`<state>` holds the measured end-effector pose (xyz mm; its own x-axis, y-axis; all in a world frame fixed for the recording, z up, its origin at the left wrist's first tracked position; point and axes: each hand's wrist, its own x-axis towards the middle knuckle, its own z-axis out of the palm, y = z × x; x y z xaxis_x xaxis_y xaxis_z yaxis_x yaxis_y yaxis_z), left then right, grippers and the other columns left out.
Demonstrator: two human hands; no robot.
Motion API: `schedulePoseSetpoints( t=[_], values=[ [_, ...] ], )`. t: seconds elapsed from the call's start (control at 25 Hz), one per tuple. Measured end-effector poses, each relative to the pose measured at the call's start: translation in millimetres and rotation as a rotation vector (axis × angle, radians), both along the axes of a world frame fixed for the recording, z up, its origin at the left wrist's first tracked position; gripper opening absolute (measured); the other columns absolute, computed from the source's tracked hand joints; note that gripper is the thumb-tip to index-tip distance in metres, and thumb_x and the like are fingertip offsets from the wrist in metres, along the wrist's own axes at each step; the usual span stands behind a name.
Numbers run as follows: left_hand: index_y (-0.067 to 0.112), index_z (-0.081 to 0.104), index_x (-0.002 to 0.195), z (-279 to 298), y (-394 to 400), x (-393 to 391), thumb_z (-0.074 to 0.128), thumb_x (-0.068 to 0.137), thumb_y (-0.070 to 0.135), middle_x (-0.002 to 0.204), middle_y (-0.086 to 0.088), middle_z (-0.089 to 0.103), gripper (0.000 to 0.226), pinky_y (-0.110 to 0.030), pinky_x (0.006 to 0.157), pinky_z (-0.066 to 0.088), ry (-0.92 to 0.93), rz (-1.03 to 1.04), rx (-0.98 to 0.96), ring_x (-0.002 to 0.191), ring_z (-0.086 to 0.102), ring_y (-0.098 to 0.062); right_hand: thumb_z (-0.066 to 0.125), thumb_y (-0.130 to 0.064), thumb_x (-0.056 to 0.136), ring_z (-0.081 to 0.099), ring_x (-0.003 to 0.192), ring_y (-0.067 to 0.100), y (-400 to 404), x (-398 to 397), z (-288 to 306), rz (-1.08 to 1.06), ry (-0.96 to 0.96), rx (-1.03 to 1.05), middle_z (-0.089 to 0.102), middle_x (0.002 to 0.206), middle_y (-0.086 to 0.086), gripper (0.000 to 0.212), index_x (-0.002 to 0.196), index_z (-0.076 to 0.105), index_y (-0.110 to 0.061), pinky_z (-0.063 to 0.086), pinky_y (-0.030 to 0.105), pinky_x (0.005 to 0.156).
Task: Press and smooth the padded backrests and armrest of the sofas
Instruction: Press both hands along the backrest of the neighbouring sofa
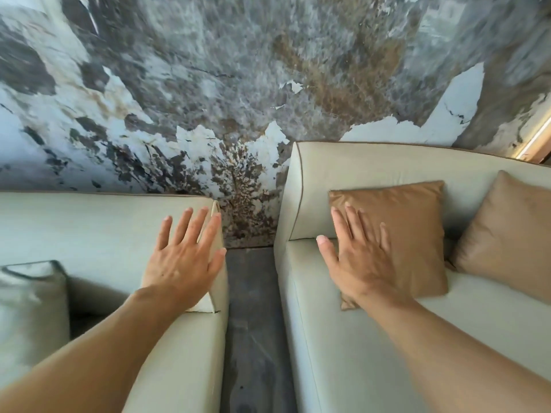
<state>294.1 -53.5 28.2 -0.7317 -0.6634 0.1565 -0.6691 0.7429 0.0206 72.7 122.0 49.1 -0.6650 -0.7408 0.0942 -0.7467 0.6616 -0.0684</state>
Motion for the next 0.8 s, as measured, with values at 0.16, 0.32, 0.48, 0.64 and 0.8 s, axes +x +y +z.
schedulePoseSetpoints(
  t=[0.16,0.32,0.48,0.64,0.8],
  values=[
    [0.024,0.01,0.154,8,-30,50,0.004,0.087,0.056,0.163,-0.002,0.007,0.075,-0.046,0.12,-0.006,-0.006,0.022,-0.022,0.15,0.0,-0.024,0.007,-0.062,0.089,0.004,0.148,0.016,-13,51,-4,0.069,0.035,-0.009,0.006,0.163,-0.005,0.07,0.152,0.01,-0.031,-0.002,0.046,0.116],
    [0.023,0.026,0.152,-3,-108,85,0.009,0.089,0.06,0.16,-0.004,0.023,0.074,-0.049,0.12,-0.002,0.029,0.065,-0.061,0.149,0.01,-0.026,-0.001,-0.063,0.085,0.001,0.149,0.017,-52,78,-1,0.119,0.058,-0.026,0.003,0.163,-0.005,0.075,0.153,0.007,-0.031,-0.006,0.045,0.116],
    [0.033,0.031,0.148,-52,-194,136,0.011,0.091,0.066,0.157,0.002,0.031,0.069,-0.047,0.118,-0.005,-0.029,0.118,-0.056,0.148,0.015,-0.022,0.006,-0.061,0.089,-0.007,0.148,0.017,-149,134,-39,0.328,-0.026,-0.142,-0.003,0.163,-0.005,0.071,0.153,0.004,-0.029,-0.016,0.044,0.115],
    [0.042,0.016,0.151,-128,-232,162,0.015,0.091,0.063,0.16,0.007,0.023,0.064,-0.053,0.118,0.006,0.111,0.222,-0.094,0.148,0.013,-0.019,0.017,-0.057,0.094,-0.006,0.149,0.021,-243,198,-112,0.405,-0.063,-0.168,-0.002,0.163,-0.002,0.067,0.153,0.005,-0.027,-0.018,0.047,0.113],
    [0.033,0.024,0.152,-162,-252,160,0.022,0.092,0.055,0.155,-0.001,0.032,0.063,-0.055,0.117,0.009,0.258,0.161,-0.309,0.144,0.024,-0.028,0.024,-0.057,0.095,0.005,0.149,0.027,-269,210,-162,0.321,0.201,-0.144,0.007,0.162,0.003,0.07,0.154,0.008,-0.022,-0.001,0.054,0.118]
  ],
)
